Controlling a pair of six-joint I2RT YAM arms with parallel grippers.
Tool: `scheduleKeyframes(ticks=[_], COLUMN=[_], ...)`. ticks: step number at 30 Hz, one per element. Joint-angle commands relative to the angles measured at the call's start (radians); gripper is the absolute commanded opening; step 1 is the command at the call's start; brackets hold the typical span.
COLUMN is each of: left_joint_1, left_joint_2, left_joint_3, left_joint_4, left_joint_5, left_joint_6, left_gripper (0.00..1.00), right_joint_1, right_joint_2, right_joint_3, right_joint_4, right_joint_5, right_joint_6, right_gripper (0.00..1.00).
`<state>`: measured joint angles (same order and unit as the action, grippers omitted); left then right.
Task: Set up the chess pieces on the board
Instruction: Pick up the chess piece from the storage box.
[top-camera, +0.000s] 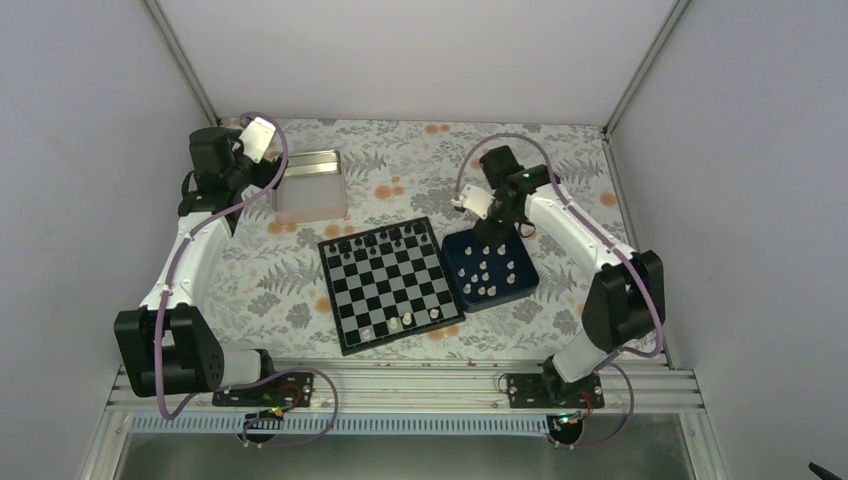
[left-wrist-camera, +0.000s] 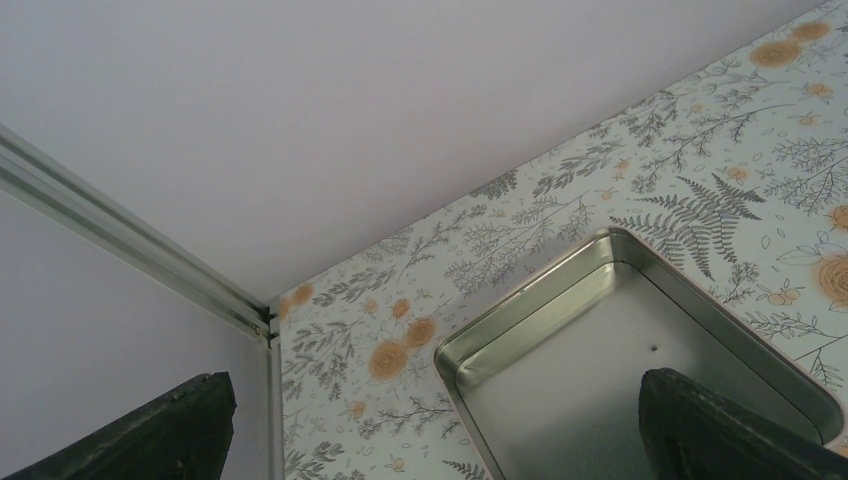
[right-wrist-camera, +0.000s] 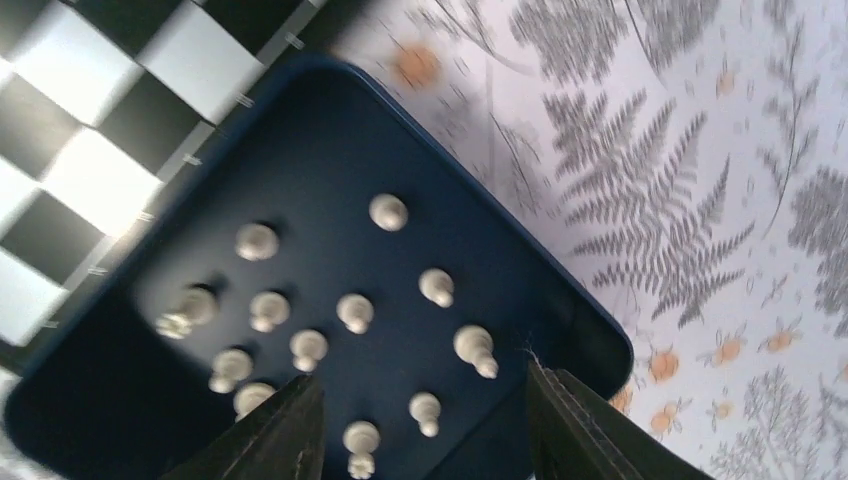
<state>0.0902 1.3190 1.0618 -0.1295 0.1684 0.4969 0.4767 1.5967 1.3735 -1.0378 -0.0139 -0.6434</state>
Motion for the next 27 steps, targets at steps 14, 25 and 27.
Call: scheduleKeyframes(ticks=[14,25,27], left_joint_1=[0.007,0.008,0.008], left_joint_2=[-0.007,-0.003,-0.002], left_joint_3=[-0.002,-0.002,-0.003], left_joint_4=[0.022,0.021,0.022], left_joint_5=[0.007,0.007,0.008], left_joint_6=[-0.005,-0.001,-0.001], left_gripper=[1.00,1.00,1.00], right_joint_1=[-0.205,-0.224,-0.228], right_joint_2=[0.186,0.223,0.225], right_joint_3=[-0.098,-0.109,-0.112], right_joint_4=[0.188,0.173,0.169], right_joint_5=[0.056,0.053,0.051], right_joint_6=[-0.125,-0.126,-0.125], right_gripper=[0.50,0.47,0.47])
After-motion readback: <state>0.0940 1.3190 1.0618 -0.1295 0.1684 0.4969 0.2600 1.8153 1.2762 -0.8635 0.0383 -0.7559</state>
